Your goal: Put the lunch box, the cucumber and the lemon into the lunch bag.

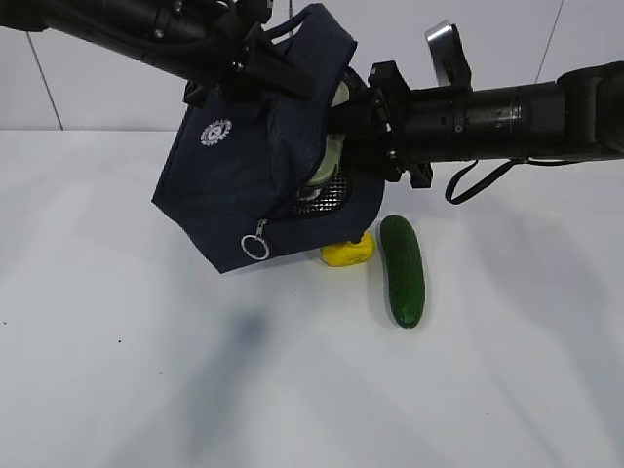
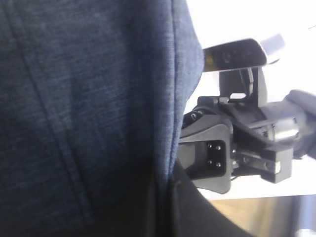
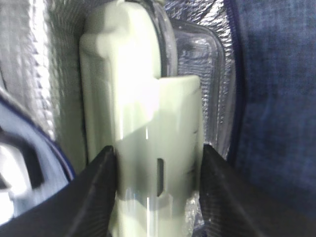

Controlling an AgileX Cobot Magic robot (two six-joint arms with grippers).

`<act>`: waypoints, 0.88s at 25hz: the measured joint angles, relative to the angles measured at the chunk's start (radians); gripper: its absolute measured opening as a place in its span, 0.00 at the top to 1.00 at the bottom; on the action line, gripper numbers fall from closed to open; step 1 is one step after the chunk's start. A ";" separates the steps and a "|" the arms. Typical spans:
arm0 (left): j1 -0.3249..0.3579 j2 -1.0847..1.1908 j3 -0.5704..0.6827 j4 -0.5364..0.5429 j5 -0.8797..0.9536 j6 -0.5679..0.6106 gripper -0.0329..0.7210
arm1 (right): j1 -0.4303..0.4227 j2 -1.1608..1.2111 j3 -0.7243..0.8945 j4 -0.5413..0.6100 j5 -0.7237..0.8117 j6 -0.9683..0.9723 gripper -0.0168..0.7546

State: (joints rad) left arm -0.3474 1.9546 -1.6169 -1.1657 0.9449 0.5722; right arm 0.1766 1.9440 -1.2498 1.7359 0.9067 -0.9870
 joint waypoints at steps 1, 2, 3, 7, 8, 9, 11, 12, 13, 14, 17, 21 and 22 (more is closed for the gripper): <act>0.008 0.013 0.000 -0.012 0.011 0.000 0.96 | 0.000 0.008 0.000 0.000 -0.005 -0.004 0.47; 0.015 0.025 0.000 -0.025 0.021 0.000 0.96 | 0.000 0.015 0.000 0.000 -0.004 -0.004 0.47; 0.022 0.033 0.000 -0.044 0.038 0.000 0.96 | 0.000 0.020 -0.002 0.000 -0.005 -0.004 0.47; 0.041 0.068 -0.001 -0.099 0.079 0.000 0.96 | 0.002 0.046 -0.025 -0.004 -0.007 -0.006 0.47; 0.043 0.073 -0.001 -0.106 0.087 0.000 0.96 | 0.006 0.055 -0.038 -0.004 -0.007 -0.006 0.47; 0.043 0.077 -0.001 -0.108 0.091 0.002 0.96 | 0.010 0.066 -0.051 -0.004 -0.007 -0.006 0.47; 0.043 0.081 -0.001 -0.116 0.099 0.002 0.96 | 0.017 0.089 -0.076 -0.002 -0.007 -0.006 0.47; 0.044 0.083 -0.001 -0.118 0.103 0.004 0.96 | 0.024 0.103 -0.088 -0.002 -0.007 -0.006 0.47; 0.045 0.088 -0.001 -0.120 0.106 0.004 0.96 | 0.029 0.116 -0.097 0.000 -0.007 -0.006 0.47; 0.046 0.093 -0.001 -0.122 0.109 0.004 0.96 | 0.031 0.130 -0.105 0.000 -0.004 -0.006 0.47; 0.049 0.108 -0.001 -0.122 0.115 0.004 0.96 | 0.038 0.163 -0.121 0.002 0.003 -0.006 0.47; 0.049 0.114 -0.001 -0.124 0.115 0.004 0.96 | 0.040 0.177 -0.122 0.004 0.004 -0.004 0.47; 0.049 0.114 -0.001 -0.125 0.117 0.004 0.96 | 0.040 0.177 -0.122 0.004 0.004 -0.004 0.47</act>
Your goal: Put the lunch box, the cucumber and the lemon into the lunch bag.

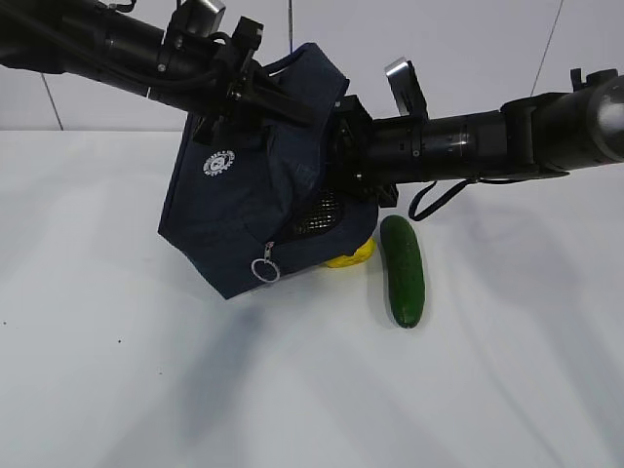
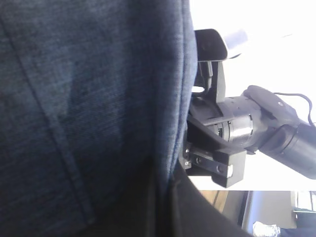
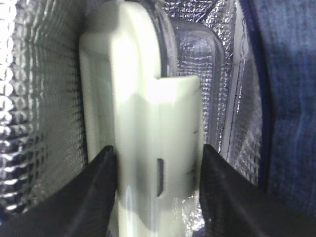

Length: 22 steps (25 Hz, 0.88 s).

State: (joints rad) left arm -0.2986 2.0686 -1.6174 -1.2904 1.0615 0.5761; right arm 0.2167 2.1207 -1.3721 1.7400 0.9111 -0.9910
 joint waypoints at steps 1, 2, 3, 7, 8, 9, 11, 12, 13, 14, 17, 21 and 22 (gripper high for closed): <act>0.000 0.000 0.000 -0.002 0.000 0.000 0.96 | 0.000 0.000 0.000 0.002 0.000 0.000 0.47; 0.000 0.000 0.000 -0.002 0.000 0.000 0.96 | 0.000 0.000 -0.002 0.002 0.000 0.000 0.47; 0.000 0.000 0.000 -0.004 0.000 0.000 0.96 | 0.000 0.000 -0.002 0.004 0.000 0.000 0.47; 0.000 0.000 0.000 -0.007 0.000 0.000 0.96 | 0.000 0.001 -0.002 0.004 0.002 0.000 0.46; 0.000 0.000 0.000 -0.011 0.000 0.000 0.96 | 0.000 0.001 -0.002 0.004 0.002 0.000 0.46; 0.000 0.000 0.000 -0.012 0.000 0.000 0.96 | 0.000 0.001 -0.002 0.004 0.002 0.000 0.46; 0.000 0.000 0.000 -0.012 0.000 0.000 0.96 | 0.000 0.002 -0.006 0.004 0.002 0.000 0.45; 0.000 0.000 0.000 -0.015 0.000 0.000 0.96 | 0.000 0.002 -0.006 0.004 0.002 0.000 0.45; 0.000 0.000 0.000 -0.019 0.000 0.000 0.96 | 0.000 0.002 -0.008 0.004 0.001 0.000 0.44; 0.000 0.000 0.000 -0.020 0.000 0.000 0.96 | 0.000 0.002 -0.008 0.004 0.001 0.000 0.44; 0.000 0.000 0.000 -0.026 0.000 0.000 0.96 | 0.000 0.002 -0.010 0.015 0.013 0.000 0.42; 0.007 0.008 0.000 -0.023 -0.005 0.000 0.96 | 0.000 0.002 -0.010 0.022 0.020 0.000 0.34; 0.007 0.008 0.000 -0.035 -0.003 0.000 0.96 | 0.000 0.002 -0.010 0.022 0.020 0.000 0.32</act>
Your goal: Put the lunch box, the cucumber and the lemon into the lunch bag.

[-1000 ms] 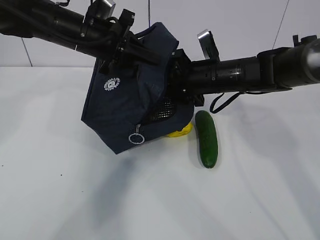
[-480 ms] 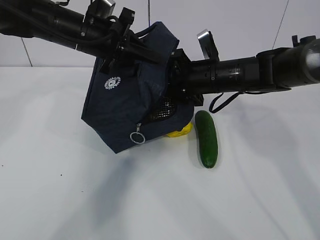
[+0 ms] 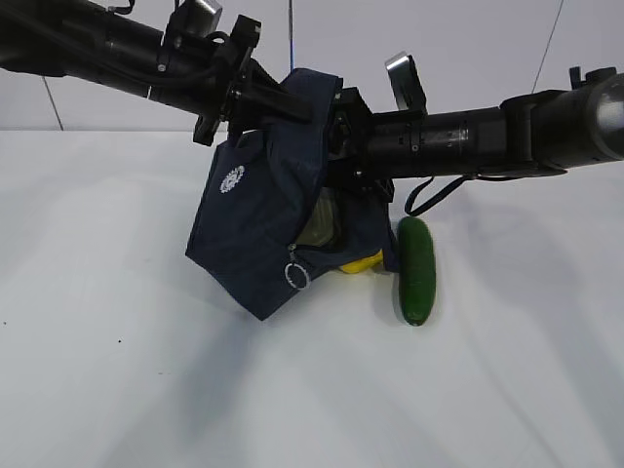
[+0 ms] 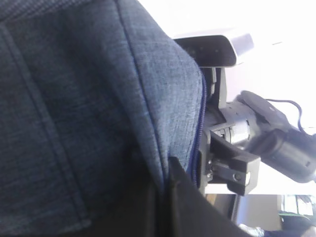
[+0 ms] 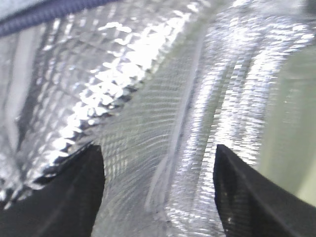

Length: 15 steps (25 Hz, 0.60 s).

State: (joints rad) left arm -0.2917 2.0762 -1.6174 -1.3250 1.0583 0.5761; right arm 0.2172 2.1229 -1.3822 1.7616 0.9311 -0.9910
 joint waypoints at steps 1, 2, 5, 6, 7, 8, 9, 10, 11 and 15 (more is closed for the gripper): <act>0.000 0.000 0.000 -0.007 0.000 0.000 0.96 | 0.000 0.000 0.000 0.002 0.002 0.000 0.31; 0.000 0.000 0.000 -0.009 0.002 0.000 0.96 | 0.000 0.000 0.000 0.002 0.004 0.000 0.30; 0.000 0.000 0.000 -0.011 0.002 0.000 0.96 | 0.000 0.000 0.000 0.008 0.019 0.000 0.29; 0.000 0.000 0.000 -0.013 0.004 0.000 0.96 | 0.000 0.000 0.000 0.010 0.028 0.000 0.29; 0.001 0.000 0.000 -0.013 0.011 0.000 0.96 | 0.000 0.000 0.000 0.010 0.036 0.000 0.29; 0.002 0.000 0.000 -0.015 0.020 0.000 0.96 | 0.000 0.000 0.000 0.010 0.044 0.000 0.29; 0.010 0.000 0.000 -0.015 0.029 0.000 0.96 | 0.000 0.000 0.000 0.010 0.060 0.000 0.29; 0.020 0.000 0.000 -0.015 0.035 0.000 0.96 | 0.000 0.000 0.000 0.010 0.076 0.000 0.29; 0.030 0.000 0.000 -0.015 0.043 0.000 0.96 | -0.002 0.000 0.000 0.010 0.092 0.000 0.29; 0.094 0.000 -0.002 0.034 0.077 -0.038 0.96 | -0.023 0.002 -0.008 0.000 0.176 -0.013 0.29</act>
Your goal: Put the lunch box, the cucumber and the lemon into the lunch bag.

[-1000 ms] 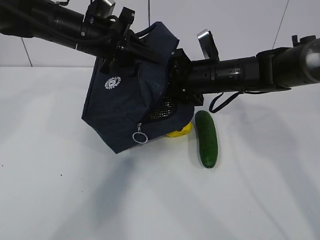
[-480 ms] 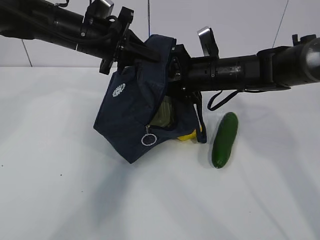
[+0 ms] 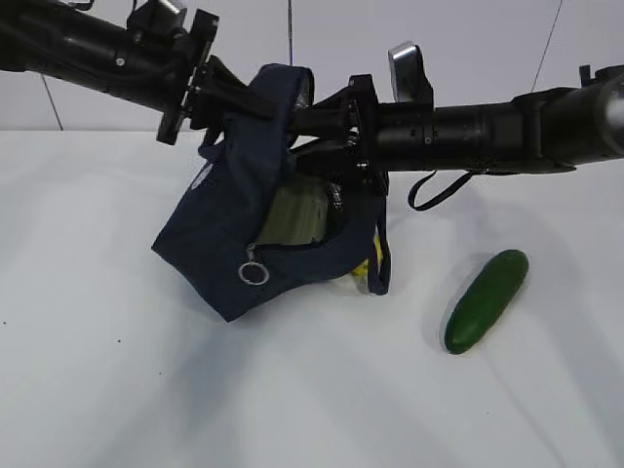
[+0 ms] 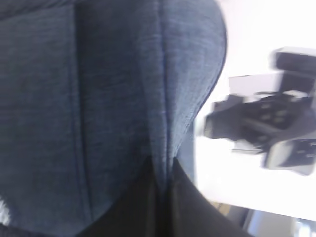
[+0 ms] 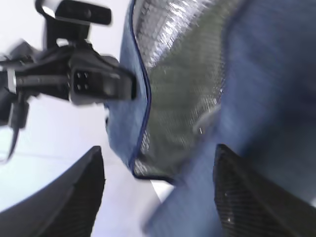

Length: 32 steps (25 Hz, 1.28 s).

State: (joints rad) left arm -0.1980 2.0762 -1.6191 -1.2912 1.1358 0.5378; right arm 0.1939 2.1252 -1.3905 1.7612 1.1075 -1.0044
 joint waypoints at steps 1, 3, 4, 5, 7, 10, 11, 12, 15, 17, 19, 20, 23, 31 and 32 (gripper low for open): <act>0.021 0.000 0.000 0.019 0.004 -0.009 0.96 | -0.009 0.000 -0.007 0.002 0.021 -0.010 0.29; 0.060 0.000 0.000 0.050 0.014 -0.024 0.96 | -0.026 0.000 -0.028 0.001 0.041 -0.015 0.29; 0.078 0.000 0.000 0.059 0.023 -0.031 0.96 | -0.033 0.000 -0.038 -0.013 0.044 -0.008 0.29; 0.096 0.000 0.000 0.067 0.030 -0.038 0.96 | -0.039 0.000 -0.050 -0.037 0.046 0.006 0.29; 0.124 0.000 0.000 0.105 0.039 -0.057 0.96 | -0.045 0.000 -0.089 -0.120 0.048 0.063 0.29; 0.154 0.000 0.000 0.186 0.052 -0.091 0.96 | -0.047 0.000 -0.161 -0.281 0.057 0.181 0.29; 0.161 0.000 0.000 0.213 0.053 -0.100 0.96 | -0.047 0.000 -0.187 -0.334 0.065 0.224 0.29; 0.168 0.000 0.000 0.244 0.053 -0.107 0.96 | -0.047 0.000 -0.208 -0.382 0.069 0.259 0.29; 0.189 0.000 0.000 0.316 0.053 -0.128 0.96 | -0.047 0.000 -0.284 -0.528 0.074 0.394 0.29; 0.206 0.000 -0.002 0.361 0.053 -0.146 0.96 | -0.047 0.000 -0.343 -0.644 0.081 0.490 0.29; 0.222 0.000 -0.004 0.405 0.053 -0.166 0.96 | -0.047 0.000 -0.396 -0.777 0.090 0.588 0.29; 0.227 0.000 -0.004 0.427 0.053 -0.174 0.96 | -0.047 0.000 -0.423 -0.830 0.095 0.640 0.29; 0.233 0.000 -0.004 0.466 0.053 -0.187 0.96 | -0.045 -0.009 -0.482 -0.988 0.101 0.760 0.29; 0.235 0.000 -0.004 0.468 0.054 -0.197 0.85 | 0.005 -0.109 -0.510 -1.330 0.120 0.979 0.29; 0.235 0.000 -0.004 0.461 0.054 -0.197 0.82 | 0.009 -0.118 -0.506 -1.341 0.120 0.991 0.29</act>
State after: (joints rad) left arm 0.0367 2.0762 -1.6232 -0.8298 1.1901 0.3407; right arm 0.2027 2.0069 -1.8964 0.4201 1.2279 -0.0130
